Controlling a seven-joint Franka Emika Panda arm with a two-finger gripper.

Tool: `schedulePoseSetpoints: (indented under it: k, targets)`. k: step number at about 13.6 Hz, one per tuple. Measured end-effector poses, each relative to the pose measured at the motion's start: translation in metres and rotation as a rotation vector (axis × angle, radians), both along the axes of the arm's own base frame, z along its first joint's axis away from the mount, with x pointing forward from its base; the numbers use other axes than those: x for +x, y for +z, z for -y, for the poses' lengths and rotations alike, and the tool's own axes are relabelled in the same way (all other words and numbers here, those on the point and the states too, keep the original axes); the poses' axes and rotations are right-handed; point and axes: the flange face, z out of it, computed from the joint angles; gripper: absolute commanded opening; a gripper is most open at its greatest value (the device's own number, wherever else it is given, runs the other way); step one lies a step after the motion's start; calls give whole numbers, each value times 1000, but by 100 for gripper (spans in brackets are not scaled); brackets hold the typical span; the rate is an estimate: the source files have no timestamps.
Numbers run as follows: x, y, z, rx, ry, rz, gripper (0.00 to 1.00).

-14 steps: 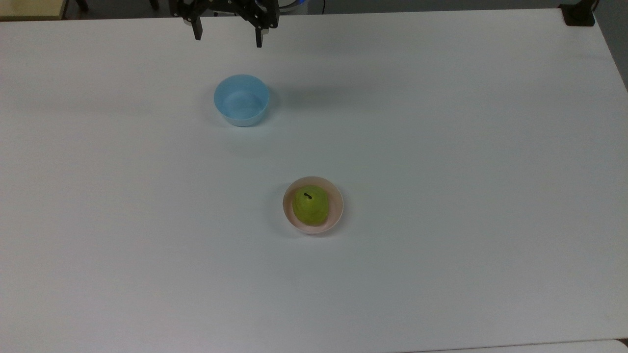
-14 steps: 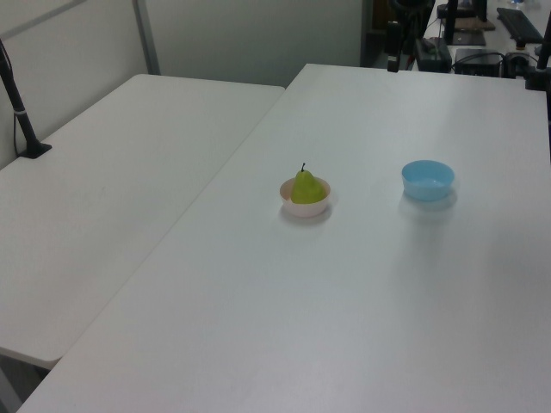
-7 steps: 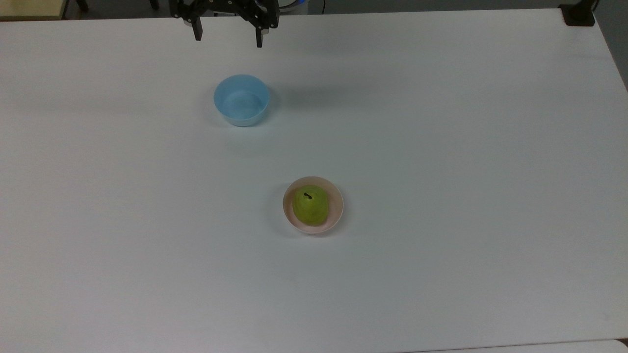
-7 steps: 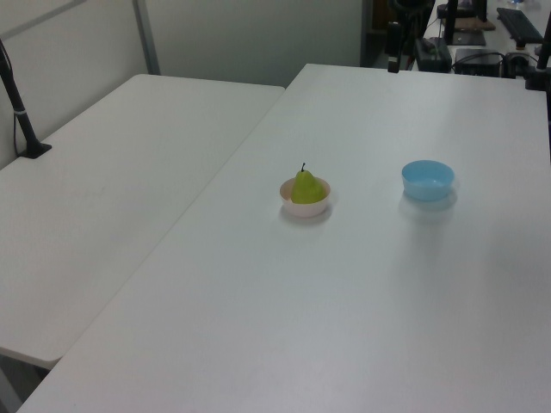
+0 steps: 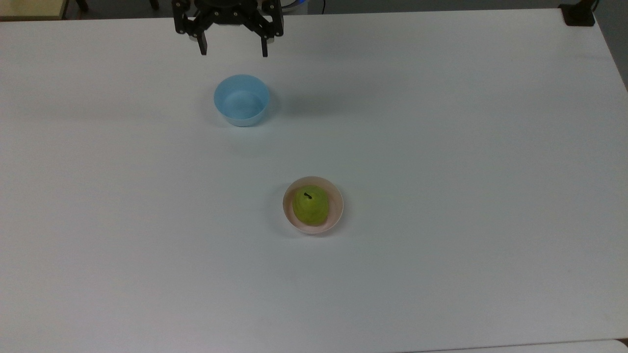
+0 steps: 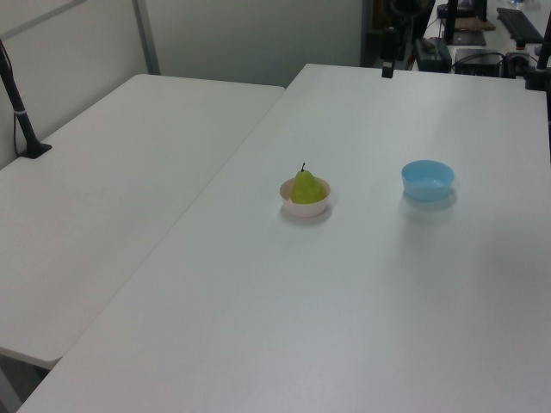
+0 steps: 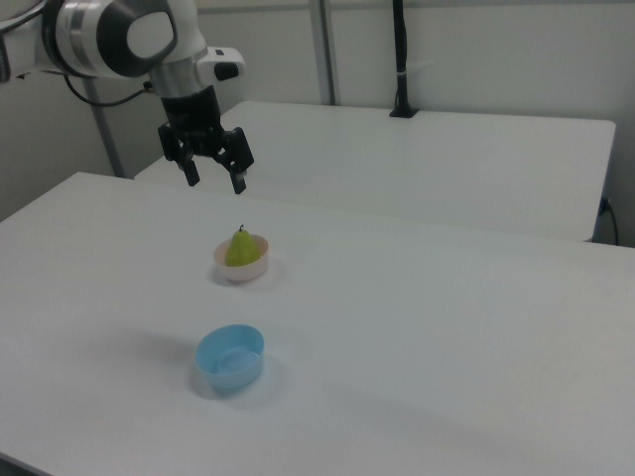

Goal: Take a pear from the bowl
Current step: 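Move the open gripper over the green pear in the pink bowl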

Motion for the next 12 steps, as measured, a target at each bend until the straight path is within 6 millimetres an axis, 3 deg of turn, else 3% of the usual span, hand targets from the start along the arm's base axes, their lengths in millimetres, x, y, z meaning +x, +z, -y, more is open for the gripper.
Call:
schedulePoseSetpoints:
  k: [4, 8, 12]
  targets:
    - [16, -22, -11, 10, 17, 6, 100]
    - [35, -51, -38, 7, 59, 23, 100]
    - [53, -79, -47, 5, 73, 47, 100]
